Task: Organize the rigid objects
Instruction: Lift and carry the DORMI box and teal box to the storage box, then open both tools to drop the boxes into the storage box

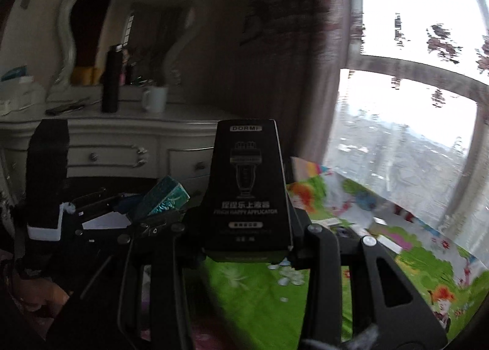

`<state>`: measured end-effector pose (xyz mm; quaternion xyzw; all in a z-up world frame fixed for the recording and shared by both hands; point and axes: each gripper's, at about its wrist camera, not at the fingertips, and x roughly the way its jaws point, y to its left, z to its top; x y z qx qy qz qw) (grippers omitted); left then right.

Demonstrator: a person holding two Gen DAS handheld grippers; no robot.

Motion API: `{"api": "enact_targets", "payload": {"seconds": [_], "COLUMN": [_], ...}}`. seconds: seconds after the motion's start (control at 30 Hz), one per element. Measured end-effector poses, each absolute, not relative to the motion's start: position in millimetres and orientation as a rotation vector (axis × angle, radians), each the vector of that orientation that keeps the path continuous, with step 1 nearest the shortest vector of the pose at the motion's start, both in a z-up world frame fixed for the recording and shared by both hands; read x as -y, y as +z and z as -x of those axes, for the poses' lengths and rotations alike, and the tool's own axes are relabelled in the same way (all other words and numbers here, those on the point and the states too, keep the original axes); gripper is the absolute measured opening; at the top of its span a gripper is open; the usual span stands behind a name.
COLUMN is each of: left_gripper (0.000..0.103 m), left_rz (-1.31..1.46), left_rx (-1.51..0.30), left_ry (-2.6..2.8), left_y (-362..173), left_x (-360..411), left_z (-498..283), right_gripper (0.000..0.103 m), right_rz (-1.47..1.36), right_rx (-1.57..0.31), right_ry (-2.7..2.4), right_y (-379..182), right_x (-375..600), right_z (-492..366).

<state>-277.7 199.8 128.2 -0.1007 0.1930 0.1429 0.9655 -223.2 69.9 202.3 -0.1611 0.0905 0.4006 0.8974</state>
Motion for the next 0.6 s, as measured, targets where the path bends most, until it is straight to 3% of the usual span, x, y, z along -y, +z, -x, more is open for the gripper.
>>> {"api": "enact_targets", "payload": {"seconds": [0.6], "left_gripper": [0.034], "left_rz": [0.336], "left_rx": [-0.508], "left_ry": [0.53], "left_y": [79], "left_x": [-278], "left_z": [310], "right_gripper": [0.043], "right_rz": [0.561], "right_rx": [-0.32], "right_ry": [1.106], "right_y": [149], "right_x": [-172], "right_z": [249]}}
